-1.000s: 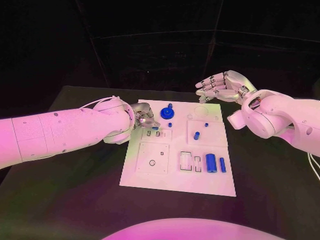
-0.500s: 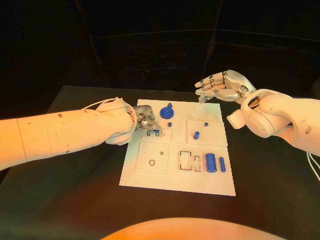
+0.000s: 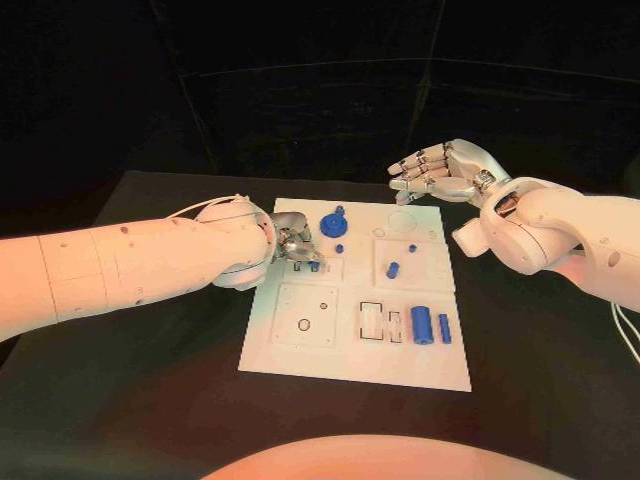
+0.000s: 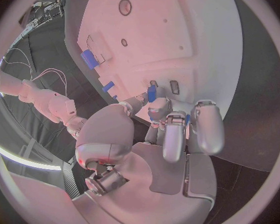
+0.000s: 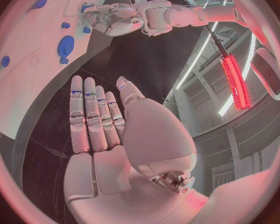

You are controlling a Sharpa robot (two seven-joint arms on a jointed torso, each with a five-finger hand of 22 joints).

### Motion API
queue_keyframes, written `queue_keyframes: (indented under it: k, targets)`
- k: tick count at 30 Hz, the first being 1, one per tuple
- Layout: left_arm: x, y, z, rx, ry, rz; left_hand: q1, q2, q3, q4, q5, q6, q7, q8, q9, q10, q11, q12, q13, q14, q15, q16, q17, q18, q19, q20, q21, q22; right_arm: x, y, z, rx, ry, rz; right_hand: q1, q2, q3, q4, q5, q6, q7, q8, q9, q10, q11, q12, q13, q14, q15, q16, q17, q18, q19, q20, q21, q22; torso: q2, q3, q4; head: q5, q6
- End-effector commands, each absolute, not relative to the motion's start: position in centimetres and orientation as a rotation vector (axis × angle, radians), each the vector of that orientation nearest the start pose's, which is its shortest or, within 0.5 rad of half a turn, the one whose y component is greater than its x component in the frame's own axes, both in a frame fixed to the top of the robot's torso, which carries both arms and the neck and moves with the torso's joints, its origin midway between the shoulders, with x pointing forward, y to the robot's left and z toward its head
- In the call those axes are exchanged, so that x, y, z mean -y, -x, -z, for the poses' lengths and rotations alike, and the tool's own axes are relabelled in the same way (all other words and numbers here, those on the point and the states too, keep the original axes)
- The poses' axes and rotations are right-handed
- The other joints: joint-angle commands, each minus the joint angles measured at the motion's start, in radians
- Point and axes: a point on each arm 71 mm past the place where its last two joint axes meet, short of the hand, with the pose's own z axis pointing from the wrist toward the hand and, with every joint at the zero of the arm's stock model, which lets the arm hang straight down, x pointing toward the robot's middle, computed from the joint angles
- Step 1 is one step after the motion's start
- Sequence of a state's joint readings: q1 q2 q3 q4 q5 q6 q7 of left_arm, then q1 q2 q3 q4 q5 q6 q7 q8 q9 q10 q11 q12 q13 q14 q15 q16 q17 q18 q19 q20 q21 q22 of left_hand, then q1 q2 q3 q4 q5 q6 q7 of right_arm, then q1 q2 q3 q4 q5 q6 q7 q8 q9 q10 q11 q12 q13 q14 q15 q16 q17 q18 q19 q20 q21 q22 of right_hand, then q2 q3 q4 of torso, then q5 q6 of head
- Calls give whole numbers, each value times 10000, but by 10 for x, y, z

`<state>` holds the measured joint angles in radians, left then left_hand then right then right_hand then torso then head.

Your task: Assemble the parts on the task board

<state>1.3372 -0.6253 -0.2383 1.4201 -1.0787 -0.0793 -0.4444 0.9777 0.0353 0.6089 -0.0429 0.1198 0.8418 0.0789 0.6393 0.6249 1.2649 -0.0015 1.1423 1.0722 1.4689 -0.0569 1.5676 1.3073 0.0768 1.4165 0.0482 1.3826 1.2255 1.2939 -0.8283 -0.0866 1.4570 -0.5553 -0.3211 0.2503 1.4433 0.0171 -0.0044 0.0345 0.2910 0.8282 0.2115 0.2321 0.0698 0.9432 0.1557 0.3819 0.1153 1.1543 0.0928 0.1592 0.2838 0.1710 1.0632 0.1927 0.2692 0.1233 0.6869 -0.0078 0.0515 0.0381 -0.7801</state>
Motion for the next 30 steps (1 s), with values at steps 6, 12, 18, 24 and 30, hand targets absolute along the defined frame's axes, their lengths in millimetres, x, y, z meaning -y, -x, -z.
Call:
queue_keyframes:
  k: [6,12,18,24,30]
  targets:
    - [-141,-493,223,-21959,378,4586,44,-21,1363,-1305,44,20,-60,39,4,13,-6,-42,-14,1019,-66,32,2635,-81,74,-9,46,-2,211,-508,151,-15754,-5033,-12596,-49,-37,79,4,58,-108,142,51,-13,-48,25,46,-27,-19,58,-33,-18,85,30,42,-68,-19,-2,-1,-2,4,-15]
    - [-141,-492,223,-22072,326,4610,26,-59,1387,-1307,50,43,-77,70,1,22,-17,-30,-2,1019,-70,32,2635,-82,77,-12,48,6,211,-508,151,-15762,-4987,-12574,-50,-37,83,4,59,-111,143,52,-13,-52,26,48,-33,-21,60,-36,-20,85,29,44,-73,-21,1,-3,9,7,-17]
    - [-142,-492,223,-22106,332,4580,11,-74,1396,-1301,52,52,-82,84,0,-11,-21,-77,-57,1019,-73,32,2635,-80,74,-14,43,-2,211,-508,151,-15773,-4966,-12589,-53,-36,86,4,59,-114,144,53,-12,-56,27,49,-38,-23,61,-40,-23,85,29,45,-78,-24,-4,0,5,29,-20]
    - [-142,-493,224,-22165,298,4544,-91,-150,1404,-1239,46,96,-111,152,-8,2,-40,-78,-67,1019,-86,32,2635,-80,75,-23,38,-1,210,-508,151,-15791,-4914,-12604,-60,-32,96,5,62,-118,147,57,-11,-64,30,54,-52,-27,65,-49,-30,85,28,48,-91,-31,1,-1,-6,47,-12]
    - [-141,-493,224,-22198,276,4537,-322,-262,1362,-1063,31,133,-164,250,-37,33,-78,-77,-90,1019,-116,32,2635,-81,82,-49,35,10,209,-508,151,-15807,-4849,-12617,-60,-32,96,5,62,-118,147,57,-11,-64,30,54,-52,-27,65,-49,-30,85,28,48,-91,-31,6,1,-4,23,-14]
